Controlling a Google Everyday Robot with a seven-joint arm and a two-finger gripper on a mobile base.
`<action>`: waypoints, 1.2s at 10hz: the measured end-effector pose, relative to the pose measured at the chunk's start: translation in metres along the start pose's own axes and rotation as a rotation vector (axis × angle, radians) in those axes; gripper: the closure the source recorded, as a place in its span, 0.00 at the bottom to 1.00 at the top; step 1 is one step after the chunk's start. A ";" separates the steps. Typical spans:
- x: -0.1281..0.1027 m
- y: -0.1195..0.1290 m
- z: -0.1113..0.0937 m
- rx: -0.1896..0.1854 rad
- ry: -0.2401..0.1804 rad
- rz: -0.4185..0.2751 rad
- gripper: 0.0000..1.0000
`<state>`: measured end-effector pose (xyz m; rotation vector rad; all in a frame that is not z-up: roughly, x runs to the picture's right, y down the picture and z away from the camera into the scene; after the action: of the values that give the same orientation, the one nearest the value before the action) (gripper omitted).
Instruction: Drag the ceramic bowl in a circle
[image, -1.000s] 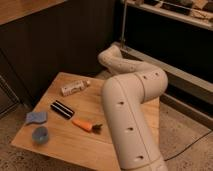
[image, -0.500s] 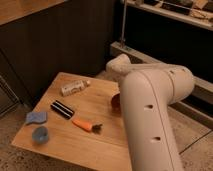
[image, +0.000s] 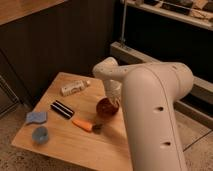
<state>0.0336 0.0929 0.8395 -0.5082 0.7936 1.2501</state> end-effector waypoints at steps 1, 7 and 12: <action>0.001 0.017 -0.004 -0.008 -0.008 -0.041 1.00; -0.028 0.094 -0.024 -0.051 -0.059 -0.193 1.00; -0.100 0.067 -0.035 0.013 -0.109 -0.130 1.00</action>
<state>-0.0510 0.0214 0.8983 -0.4703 0.6658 1.1415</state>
